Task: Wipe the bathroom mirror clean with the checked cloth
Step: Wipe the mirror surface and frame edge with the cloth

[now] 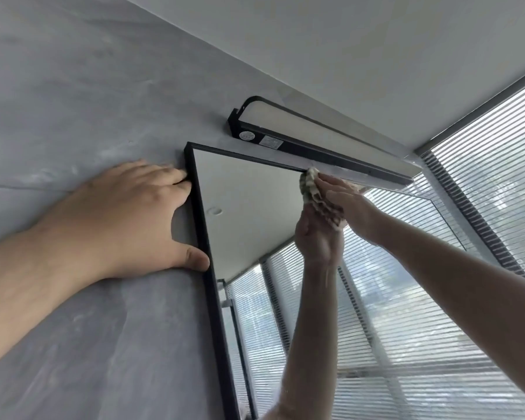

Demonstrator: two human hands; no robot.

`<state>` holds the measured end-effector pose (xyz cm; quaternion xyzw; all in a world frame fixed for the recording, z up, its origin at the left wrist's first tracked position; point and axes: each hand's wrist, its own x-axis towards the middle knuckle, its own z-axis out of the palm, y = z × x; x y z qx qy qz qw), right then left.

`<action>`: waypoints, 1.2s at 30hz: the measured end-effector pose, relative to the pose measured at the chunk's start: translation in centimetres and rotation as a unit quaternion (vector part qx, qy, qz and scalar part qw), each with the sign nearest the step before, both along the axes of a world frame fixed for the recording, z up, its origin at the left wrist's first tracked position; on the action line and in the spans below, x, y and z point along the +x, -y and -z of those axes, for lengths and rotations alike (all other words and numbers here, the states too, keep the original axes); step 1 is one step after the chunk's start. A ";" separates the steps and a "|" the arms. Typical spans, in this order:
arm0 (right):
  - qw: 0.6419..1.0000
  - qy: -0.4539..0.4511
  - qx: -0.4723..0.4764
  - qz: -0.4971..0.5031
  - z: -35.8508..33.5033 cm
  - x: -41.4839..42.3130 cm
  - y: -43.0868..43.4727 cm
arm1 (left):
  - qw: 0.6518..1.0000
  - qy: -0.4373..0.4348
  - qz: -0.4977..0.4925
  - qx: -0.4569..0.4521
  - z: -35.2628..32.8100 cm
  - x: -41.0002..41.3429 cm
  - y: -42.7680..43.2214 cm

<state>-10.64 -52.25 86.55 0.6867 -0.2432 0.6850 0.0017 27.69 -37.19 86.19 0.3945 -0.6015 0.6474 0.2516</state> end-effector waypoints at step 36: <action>0.912 0.281 0.032 0.298 4.3 -0.8 1.0 | 0.997 -0.001 -0.008 0.071 -0.5 -3.5 1.3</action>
